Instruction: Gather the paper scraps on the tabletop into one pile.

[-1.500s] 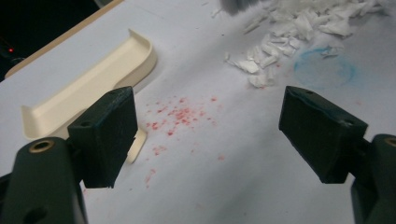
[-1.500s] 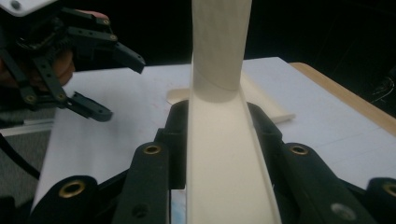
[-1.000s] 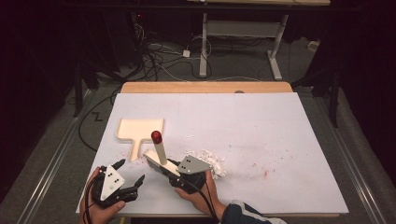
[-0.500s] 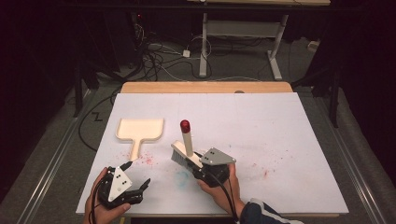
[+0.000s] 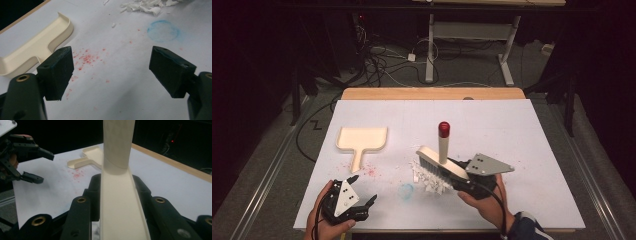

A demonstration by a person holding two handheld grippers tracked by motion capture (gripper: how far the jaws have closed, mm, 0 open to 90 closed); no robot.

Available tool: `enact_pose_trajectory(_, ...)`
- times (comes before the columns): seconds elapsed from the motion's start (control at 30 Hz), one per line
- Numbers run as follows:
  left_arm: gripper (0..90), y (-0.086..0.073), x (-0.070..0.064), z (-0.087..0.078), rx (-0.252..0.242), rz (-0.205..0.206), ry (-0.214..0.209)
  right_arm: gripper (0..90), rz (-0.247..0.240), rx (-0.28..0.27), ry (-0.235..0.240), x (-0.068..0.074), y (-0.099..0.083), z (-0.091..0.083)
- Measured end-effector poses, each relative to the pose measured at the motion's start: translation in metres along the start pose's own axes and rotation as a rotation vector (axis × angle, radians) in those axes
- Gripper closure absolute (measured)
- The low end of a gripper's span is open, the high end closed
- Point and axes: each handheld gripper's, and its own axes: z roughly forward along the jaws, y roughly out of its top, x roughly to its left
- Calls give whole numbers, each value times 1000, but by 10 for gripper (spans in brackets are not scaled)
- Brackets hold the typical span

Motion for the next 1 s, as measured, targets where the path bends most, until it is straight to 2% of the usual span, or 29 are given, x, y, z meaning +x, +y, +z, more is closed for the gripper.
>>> enact_pose_trajectory(0.07,190,0,0,0,3,3,-1,680,-12,-2,23,-9,-3,-15)
enact_pose_trajectory(0.1,189,0,-1,1,6,5,0,680,-34,10,19,-17,-10,-30)
enact_pose_trajectory(0.17,190,0,-2,1,10,8,-2,680,-37,13,24,-19,-13,-35)
enact_pose_trajectory(0.3,192,1,-4,2,18,21,-8,680,-59,48,41,-32,-30,-58)
enact_pose_trajectory(0.33,196,1,-4,3,23,28,-7,680,-61,63,29,-38,-40,-68)
enact_pose_trajectory(0.4,196,2,-5,3,25,30,-9,680,-52,71,34,-40,-44,-71)
enact_pose_trajectory(0.43,196,2,-5,4,25,29,-9,680,-45,95,36,-43,-52,-76)
enact_pose_trajectory(0.63,198,3,-7,7,44,52,-29,680,-46,147,24,-41,-66,-74)
enact_pose_trajectory(0.7,198,3,-7,7,41,50,-33,680,-40,152,52,-37,-66,-69)
enact_pose_trajectory(0.83,199,2,-5,8,38,39,-38,680,-60,156,87,-24,-64,-52)
enact_pose_trajectory(0.9,199,2,-4,7,37,38,-36,680,-66,150,72,-19,-63,-39)
enact_pose_trajectory(0.97,199,2,-5,6,33,43,-36,681,-49,139,103,-16,-60,-29)
enact_pose_trajectory(1.0,199,2,-5,6,35,47,-35,680,-61,134,101,-13,-57,-24)
